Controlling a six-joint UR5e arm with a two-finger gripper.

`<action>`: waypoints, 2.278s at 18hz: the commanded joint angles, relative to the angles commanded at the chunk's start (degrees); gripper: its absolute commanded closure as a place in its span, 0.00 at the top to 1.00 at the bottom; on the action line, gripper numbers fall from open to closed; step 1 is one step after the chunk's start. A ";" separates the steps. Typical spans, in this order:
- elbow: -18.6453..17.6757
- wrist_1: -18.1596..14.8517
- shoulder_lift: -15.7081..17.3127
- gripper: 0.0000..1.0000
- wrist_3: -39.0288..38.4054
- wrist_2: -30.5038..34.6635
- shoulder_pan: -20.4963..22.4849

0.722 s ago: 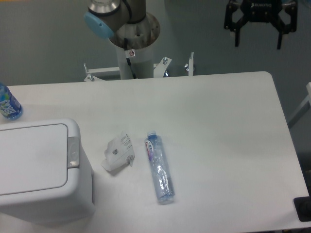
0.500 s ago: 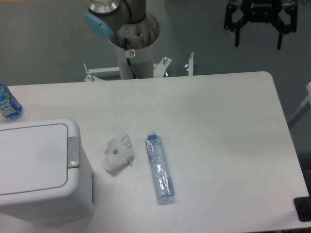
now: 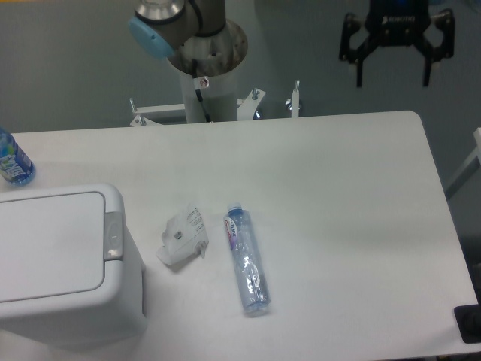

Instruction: Open the trash can

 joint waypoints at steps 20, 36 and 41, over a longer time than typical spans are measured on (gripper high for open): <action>0.88 11.35 -8.62 1.00 -32.64 -3.08 -23.55; 0.53 11.44 -12.22 1.00 -32.82 -3.08 -32.09; 0.53 11.44 -12.66 1.00 -32.82 -3.08 -32.61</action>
